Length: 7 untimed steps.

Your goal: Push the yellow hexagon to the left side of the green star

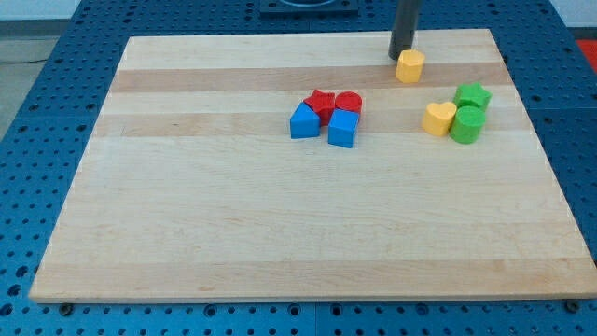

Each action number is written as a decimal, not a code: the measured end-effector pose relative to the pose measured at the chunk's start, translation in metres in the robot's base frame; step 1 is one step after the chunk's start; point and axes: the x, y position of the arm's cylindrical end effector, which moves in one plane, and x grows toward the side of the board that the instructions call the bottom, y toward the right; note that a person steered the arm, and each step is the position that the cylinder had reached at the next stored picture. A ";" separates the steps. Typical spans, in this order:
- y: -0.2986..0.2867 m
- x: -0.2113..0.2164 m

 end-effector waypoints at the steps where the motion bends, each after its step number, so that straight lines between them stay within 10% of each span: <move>1: 0.000 0.015; 7: 0.001 0.084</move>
